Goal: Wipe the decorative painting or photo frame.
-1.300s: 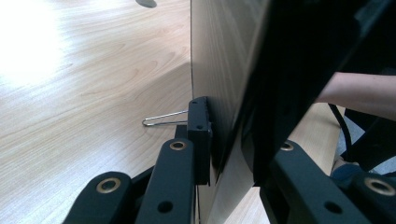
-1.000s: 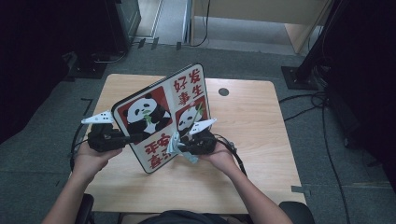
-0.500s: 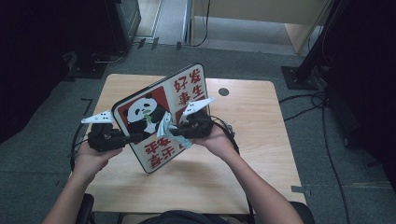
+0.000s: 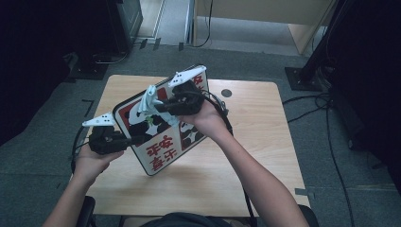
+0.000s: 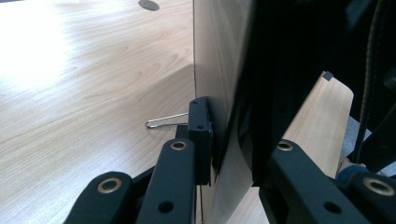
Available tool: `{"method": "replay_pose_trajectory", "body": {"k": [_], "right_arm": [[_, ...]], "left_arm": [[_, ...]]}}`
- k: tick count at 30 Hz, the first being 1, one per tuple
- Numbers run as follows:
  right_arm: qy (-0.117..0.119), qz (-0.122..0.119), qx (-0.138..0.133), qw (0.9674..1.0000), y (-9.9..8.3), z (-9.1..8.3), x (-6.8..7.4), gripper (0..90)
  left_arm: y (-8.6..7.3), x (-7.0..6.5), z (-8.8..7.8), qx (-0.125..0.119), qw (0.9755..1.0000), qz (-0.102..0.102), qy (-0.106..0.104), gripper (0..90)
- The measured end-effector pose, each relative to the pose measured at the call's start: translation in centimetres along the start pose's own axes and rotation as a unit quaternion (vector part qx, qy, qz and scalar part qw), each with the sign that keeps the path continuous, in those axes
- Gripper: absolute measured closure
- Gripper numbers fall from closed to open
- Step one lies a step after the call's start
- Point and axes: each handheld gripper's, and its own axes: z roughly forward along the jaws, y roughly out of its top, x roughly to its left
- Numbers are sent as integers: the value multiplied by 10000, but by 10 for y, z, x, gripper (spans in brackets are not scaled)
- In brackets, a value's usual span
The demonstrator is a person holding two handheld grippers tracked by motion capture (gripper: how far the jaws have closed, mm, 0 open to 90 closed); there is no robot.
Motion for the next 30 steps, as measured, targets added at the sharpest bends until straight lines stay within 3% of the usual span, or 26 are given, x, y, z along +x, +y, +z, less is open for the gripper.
{"method": "replay_pose_trajectory", "body": {"k": [7,13,18,30], "right_arm": [[-1,-107,60,9999,17,5,7,803],[36,-44,-140,9999,8,9,5,803],[-40,-140,-18,9999,4,9,7,803],[31,-295,62,9995,-12,16,5,802]], "left_arm": [[0,1,0,23,10000,-22,25,801],[1,0,0,22,10000,-14,41,802],[1,-1,0,24,10000,-14,46,801],[0,1,0,44,10000,-64,-24,797]]}}
